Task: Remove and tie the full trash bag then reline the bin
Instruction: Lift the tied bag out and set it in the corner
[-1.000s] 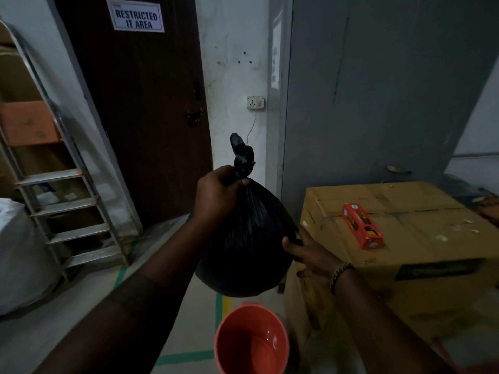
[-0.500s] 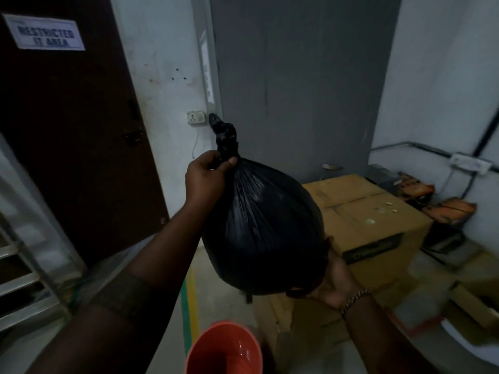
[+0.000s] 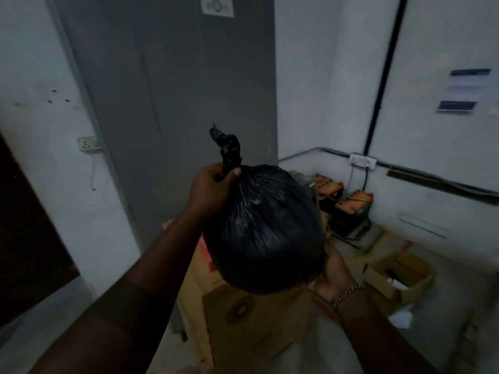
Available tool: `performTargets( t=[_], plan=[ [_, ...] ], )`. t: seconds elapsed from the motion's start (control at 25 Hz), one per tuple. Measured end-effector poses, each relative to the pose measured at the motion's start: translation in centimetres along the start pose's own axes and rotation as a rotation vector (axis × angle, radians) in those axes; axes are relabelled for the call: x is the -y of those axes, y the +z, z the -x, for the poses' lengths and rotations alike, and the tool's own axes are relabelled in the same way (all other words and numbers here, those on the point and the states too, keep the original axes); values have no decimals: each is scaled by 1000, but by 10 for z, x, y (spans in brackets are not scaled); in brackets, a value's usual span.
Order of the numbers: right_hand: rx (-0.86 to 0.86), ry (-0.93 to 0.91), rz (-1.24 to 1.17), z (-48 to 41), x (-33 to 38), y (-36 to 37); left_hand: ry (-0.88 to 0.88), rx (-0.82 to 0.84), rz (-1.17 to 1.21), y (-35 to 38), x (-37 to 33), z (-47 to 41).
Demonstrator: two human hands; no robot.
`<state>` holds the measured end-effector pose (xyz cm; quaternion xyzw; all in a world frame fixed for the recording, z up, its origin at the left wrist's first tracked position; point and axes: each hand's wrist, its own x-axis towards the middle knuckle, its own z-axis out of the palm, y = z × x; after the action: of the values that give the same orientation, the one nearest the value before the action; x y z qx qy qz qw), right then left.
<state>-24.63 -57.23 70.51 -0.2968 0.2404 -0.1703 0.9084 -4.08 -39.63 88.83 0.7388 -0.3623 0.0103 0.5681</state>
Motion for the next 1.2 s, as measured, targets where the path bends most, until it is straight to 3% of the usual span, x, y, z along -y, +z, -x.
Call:
performTargets(
  t=[0.24,0.56,0.96,1.2],
  plan=[
    [-66,-118,-115,16,89,-89,110,269,60,147,-45,-19],
    [-234,-267,-206,20,164,-176,274,545,-64,308,-76,-55],
    [-502,-355,-246,-75,285,-297,432,782,-8,534,-56,-172],
    [-832,-324,-252,-140,366,-362,447,959,51,669,-52,-255]
  ],
)
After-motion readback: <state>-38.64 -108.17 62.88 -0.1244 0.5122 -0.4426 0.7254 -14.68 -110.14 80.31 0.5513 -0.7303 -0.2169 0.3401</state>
